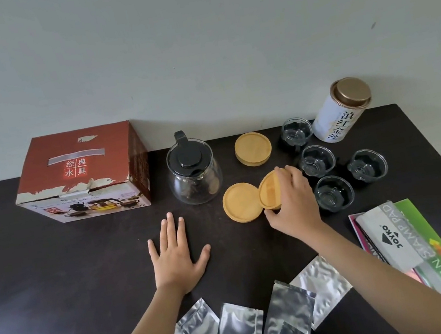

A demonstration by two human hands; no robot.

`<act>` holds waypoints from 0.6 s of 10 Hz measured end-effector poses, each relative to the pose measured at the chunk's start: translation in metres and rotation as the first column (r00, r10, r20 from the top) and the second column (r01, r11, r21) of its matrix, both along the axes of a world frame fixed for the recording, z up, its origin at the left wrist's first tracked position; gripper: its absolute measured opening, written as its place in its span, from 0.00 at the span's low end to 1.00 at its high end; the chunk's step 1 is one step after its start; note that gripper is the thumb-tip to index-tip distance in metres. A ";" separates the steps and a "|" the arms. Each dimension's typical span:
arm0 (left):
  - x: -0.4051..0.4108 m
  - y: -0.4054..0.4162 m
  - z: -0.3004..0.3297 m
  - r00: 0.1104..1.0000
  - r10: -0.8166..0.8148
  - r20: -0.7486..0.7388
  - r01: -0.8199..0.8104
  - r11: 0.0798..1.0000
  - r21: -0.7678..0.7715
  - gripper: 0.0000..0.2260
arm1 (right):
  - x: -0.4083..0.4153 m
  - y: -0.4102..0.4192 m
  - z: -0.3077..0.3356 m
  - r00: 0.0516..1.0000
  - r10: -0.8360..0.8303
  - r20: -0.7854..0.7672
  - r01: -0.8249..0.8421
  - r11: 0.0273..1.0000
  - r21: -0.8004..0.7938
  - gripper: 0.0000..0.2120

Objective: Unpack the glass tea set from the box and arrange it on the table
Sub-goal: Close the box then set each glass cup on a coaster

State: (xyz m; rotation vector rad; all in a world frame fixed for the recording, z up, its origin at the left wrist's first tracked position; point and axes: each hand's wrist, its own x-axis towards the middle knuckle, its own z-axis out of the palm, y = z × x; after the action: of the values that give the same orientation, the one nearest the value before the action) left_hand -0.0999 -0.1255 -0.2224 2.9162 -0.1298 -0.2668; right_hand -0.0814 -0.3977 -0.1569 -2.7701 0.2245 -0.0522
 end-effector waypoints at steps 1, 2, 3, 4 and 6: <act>0.000 0.000 0.000 1.000 0.002 0.008 -0.002 1.000 -0.011 0.41 | 0.001 0.004 -0.002 0.990 -0.008 -0.143 -0.006 0.995 -0.099 0.49; 0.000 -0.001 0.001 1.000 0.000 -0.002 0.000 1.000 -0.006 0.41 | 0.000 0.009 -0.005 0.958 -0.043 -0.284 0.013 0.994 -0.105 0.51; 0.000 -0.001 0.002 1.000 0.000 0.006 0.000 1.000 -0.014 0.41 | 0.000 0.013 -0.005 0.919 -0.042 -0.392 0.018 0.998 -0.067 0.55; 0.000 0.000 0.002 1.000 -0.002 -0.004 0.002 1.000 -0.002 0.41 | 0.002 0.011 0.001 0.886 -0.032 -0.462 -0.008 0.996 -0.084 0.56; 0.000 -0.001 0.002 1.000 -0.001 -0.001 0.001 1.000 -0.004 0.41 | 0.016 0.007 0.017 0.857 -0.060 -0.512 -0.085 0.963 -0.254 0.51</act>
State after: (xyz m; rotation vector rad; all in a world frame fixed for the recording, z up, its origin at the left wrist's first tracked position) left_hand -0.0995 -0.1262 -0.2208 2.9123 -0.1313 -0.2685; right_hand -0.0652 -0.3909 -0.1401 -2.9969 0.3572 0.7299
